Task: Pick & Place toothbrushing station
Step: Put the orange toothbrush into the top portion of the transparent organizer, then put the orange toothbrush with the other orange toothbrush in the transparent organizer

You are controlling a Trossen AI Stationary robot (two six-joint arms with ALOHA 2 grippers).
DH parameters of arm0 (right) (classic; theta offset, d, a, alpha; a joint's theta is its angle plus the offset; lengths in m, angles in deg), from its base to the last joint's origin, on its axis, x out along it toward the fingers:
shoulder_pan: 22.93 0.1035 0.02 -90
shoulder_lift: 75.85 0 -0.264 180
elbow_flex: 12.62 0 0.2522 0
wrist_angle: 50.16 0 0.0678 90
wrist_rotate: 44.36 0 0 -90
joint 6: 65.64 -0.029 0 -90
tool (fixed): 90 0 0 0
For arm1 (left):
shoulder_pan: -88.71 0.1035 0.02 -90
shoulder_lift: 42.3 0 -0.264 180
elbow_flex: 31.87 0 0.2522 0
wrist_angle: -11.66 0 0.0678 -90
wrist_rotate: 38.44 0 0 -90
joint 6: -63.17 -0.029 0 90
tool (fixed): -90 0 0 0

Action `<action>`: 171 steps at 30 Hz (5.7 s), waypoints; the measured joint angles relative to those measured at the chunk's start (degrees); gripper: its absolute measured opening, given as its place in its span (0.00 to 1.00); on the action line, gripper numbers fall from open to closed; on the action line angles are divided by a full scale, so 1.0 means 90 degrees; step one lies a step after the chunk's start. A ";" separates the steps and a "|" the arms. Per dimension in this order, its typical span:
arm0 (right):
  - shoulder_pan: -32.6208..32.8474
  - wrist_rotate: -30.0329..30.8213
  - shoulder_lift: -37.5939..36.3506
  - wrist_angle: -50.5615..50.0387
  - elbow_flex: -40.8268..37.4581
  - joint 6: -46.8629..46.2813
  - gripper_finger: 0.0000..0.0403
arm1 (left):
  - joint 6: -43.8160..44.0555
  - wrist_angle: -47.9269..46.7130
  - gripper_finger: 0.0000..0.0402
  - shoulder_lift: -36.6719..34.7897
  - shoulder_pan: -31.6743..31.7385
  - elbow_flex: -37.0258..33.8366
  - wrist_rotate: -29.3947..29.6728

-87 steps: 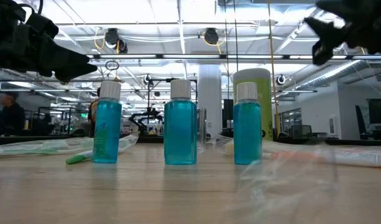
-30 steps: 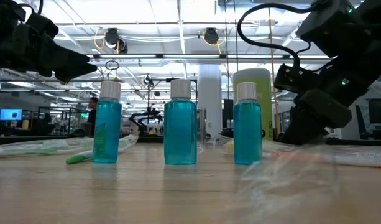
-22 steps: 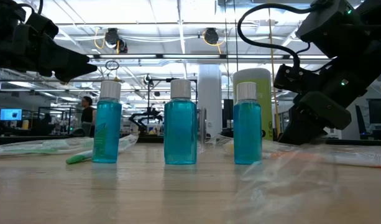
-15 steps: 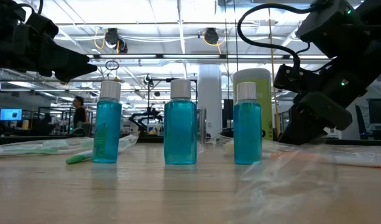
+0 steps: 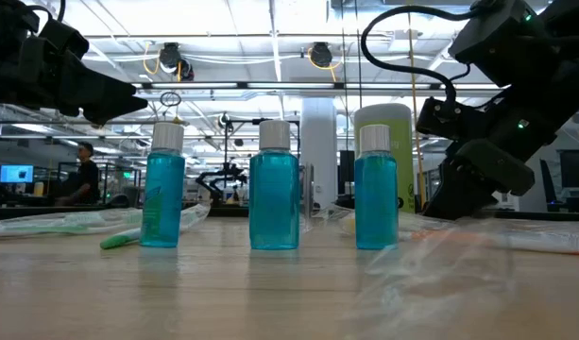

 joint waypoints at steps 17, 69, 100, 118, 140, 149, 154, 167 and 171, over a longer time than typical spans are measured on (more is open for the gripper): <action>0.0005 0.0380 -0.0940 0.0316 0.0000 0.0404 0.07 | 0.0000 0.0000 0.71 0.0000 -0.0001 0.0000 0.0000; -0.2019 -0.0543 -0.0232 0.7497 0.0028 0.3164 0.05 | 0.0000 0.0000 0.71 0.0000 0.0000 0.0000 0.0000; -0.3404 -0.1215 0.2960 0.7867 0.3264 0.4488 0.06 | 0.0000 0.0000 0.71 0.0000 -0.0001 0.0000 -0.0003; -0.3514 -0.1210 0.3332 0.6982 0.3347 0.4350 0.06 | 0.0000 0.0000 0.71 0.0000 -0.0001 0.0000 -0.0003; -0.3409 -0.1189 0.3274 0.6892 0.3339 0.4301 0.35 | 0.0000 0.0000 0.71 0.0000 0.0000 0.0000 -0.0003; -0.3210 -0.0555 0.3276 0.6800 0.3339 0.4509 0.38 | 0.0000 0.0000 0.71 0.0000 -0.0002 0.0000 -0.0003; -0.2866 0.1117 0.3279 0.6418 0.3339 0.5096 0.38 | 0.0000 0.0000 0.71 0.0000 0.0000 0.0000 -0.0003; -0.2043 0.1812 0.2757 0.5518 0.3337 0.5473 0.38 | 0.0000 0.0000 0.71 0.0000 0.0000 0.0000 -0.0003; -0.1976 0.1400 0.2145 0.4312 0.3339 0.4602 0.38 | 0.0000 0.0000 0.71 -0.0002 -0.0002 0.0000 -0.0003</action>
